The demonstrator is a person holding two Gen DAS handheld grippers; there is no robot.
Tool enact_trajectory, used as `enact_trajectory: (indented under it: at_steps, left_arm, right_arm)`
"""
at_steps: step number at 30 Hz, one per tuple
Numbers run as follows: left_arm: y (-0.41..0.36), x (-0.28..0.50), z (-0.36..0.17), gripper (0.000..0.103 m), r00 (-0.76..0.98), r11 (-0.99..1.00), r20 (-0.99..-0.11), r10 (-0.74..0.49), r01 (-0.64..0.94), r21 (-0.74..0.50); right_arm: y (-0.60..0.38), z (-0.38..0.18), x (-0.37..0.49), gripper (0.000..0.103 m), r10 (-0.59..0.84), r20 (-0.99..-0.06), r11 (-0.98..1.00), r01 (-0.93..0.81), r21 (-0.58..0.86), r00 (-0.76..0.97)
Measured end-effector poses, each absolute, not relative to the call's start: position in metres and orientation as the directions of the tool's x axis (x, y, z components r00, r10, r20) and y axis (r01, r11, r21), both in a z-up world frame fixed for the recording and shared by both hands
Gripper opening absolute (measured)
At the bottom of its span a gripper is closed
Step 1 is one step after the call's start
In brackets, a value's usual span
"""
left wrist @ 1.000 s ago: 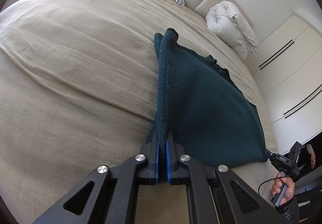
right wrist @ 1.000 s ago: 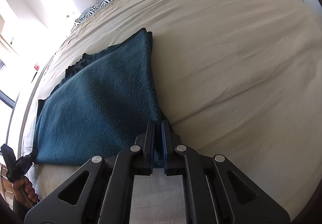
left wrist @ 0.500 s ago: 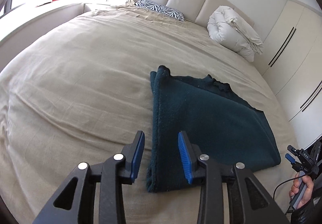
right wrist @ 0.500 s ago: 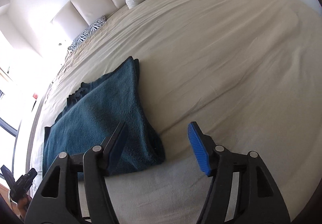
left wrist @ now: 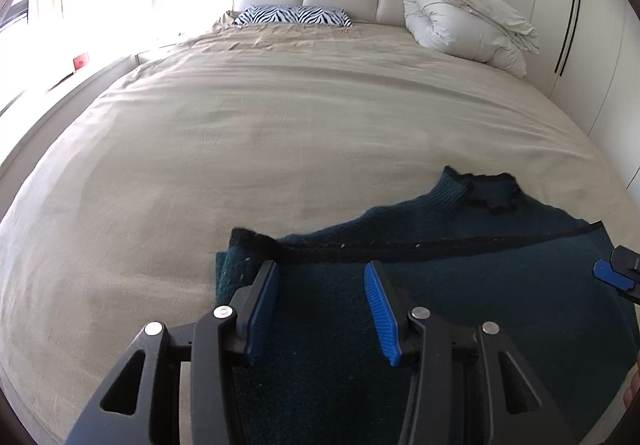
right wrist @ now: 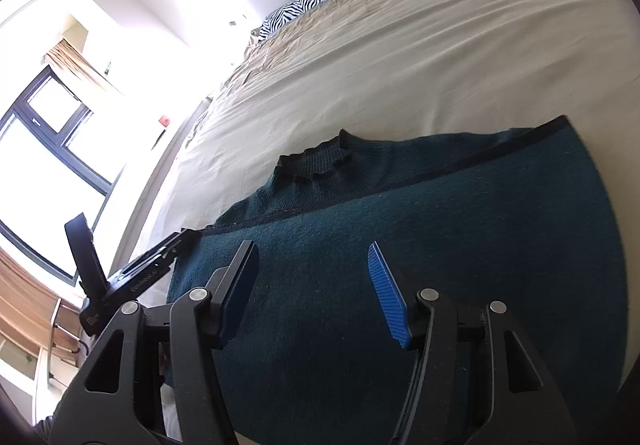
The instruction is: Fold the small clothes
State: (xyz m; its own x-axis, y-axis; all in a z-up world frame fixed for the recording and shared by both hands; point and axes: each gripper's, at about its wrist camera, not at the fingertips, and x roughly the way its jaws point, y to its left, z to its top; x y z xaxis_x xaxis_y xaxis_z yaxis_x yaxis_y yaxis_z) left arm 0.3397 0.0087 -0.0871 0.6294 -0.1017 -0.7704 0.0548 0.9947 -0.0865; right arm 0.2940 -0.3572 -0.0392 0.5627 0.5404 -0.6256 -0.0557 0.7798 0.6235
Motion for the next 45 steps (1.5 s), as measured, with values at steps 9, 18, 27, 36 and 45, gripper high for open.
enact_trajectory:
  at_steps: [9, 18, 27, 36, 45]
  left_arm:
    - [0.017, 0.33, -0.101, 0.048, 0.656, 0.991, -0.743, -0.132, 0.071, -0.113]
    - [0.019, 0.329, -0.103, 0.048, 0.66, 0.99, -0.739, -0.138, 0.071, -0.121]
    - [0.018, 0.328, -0.105, 0.048, 0.664, 0.991, -0.737, -0.129, 0.07, -0.111]
    - [0.017, 0.327, -0.105, 0.048, 0.665, 0.991, -0.735, -0.132, 0.071, -0.114]
    - [0.017, 0.326, -0.104, 0.048, 0.668, 0.991, -0.732, -0.131, 0.071, -0.113]
  right_arm:
    - [-0.39, -0.104, 0.344, 0.027, 0.632, -0.532, 0.616, 0.051, 0.786, 0.564]
    - [-0.488, -0.118, 0.337, 0.027, 0.409, -0.56, 0.577, 0.271, 0.77, 0.72]
    - [-0.435, -0.065, 0.298, 0.033, 0.477, -0.525, 0.653, 0.116, 0.748, 0.705]
    - [-0.291, -0.109, 0.284, 0.029, 0.723, -0.539, 0.625, -0.075, 0.777, 0.432]
    - [-0.416, -0.124, 0.214, 0.027, 0.602, -0.431, 0.505, 0.097, 0.857, 0.673]
